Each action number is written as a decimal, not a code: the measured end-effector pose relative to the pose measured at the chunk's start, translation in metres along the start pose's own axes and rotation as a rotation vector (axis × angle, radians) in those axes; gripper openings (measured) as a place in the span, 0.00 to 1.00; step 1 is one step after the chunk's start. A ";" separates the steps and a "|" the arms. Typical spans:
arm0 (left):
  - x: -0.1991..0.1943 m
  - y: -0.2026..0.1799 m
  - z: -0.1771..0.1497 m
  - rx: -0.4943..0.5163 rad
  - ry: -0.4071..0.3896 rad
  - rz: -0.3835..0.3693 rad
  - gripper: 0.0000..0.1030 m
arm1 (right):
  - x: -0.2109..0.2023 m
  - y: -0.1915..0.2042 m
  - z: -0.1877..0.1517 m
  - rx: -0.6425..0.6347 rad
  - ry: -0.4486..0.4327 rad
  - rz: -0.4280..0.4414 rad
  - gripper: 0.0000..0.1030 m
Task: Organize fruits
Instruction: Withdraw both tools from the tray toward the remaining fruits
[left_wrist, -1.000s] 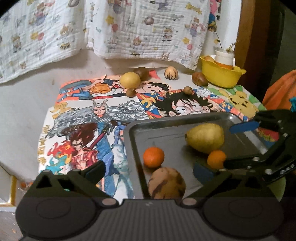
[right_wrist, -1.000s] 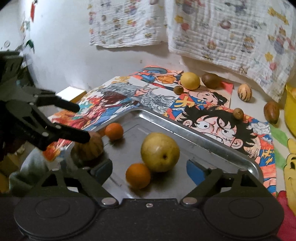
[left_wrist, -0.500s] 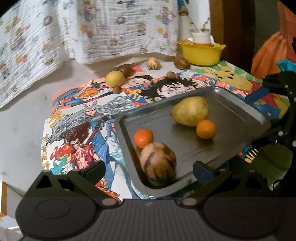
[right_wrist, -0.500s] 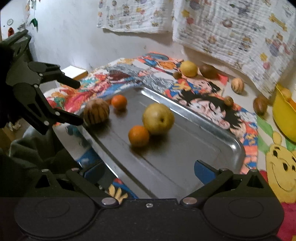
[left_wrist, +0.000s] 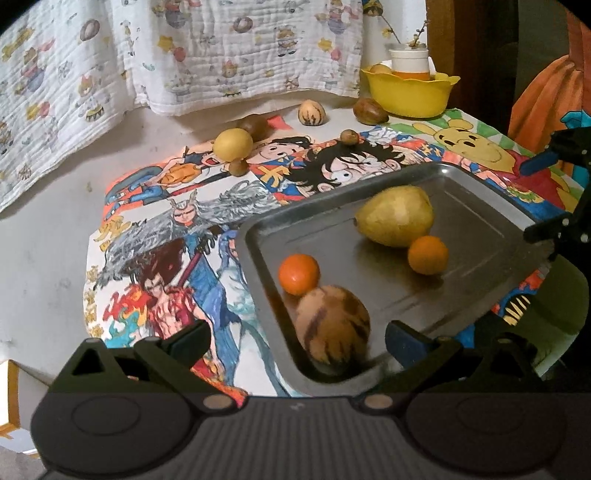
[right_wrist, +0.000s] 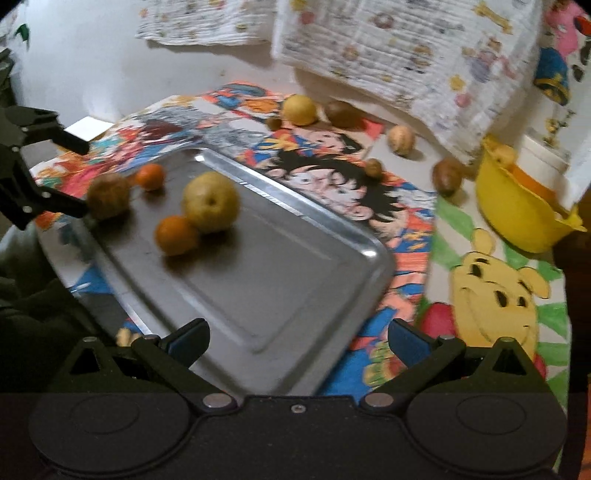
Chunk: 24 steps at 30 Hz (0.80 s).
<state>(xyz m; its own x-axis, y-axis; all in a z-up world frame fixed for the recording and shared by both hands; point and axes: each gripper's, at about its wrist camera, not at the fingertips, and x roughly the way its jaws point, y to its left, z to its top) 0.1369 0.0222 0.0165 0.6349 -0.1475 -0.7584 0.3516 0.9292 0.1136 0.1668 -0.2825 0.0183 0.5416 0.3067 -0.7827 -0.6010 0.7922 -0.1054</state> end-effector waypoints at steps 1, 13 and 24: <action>0.001 0.001 0.003 0.001 0.000 0.000 1.00 | 0.001 -0.005 0.001 0.004 -0.002 -0.011 0.99; 0.027 0.011 0.049 0.015 -0.015 -0.001 1.00 | 0.024 -0.040 0.026 0.041 -0.057 -0.071 0.99; 0.065 0.036 0.080 -0.012 -0.014 -0.012 1.00 | 0.050 -0.046 0.073 0.047 -0.144 -0.070 0.99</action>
<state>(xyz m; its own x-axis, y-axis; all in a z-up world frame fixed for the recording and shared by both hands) 0.2460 0.0188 0.0224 0.6406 -0.1634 -0.7503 0.3512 0.9312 0.0971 0.2639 -0.2650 0.0285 0.6616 0.3197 -0.6784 -0.5327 0.8370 -0.1250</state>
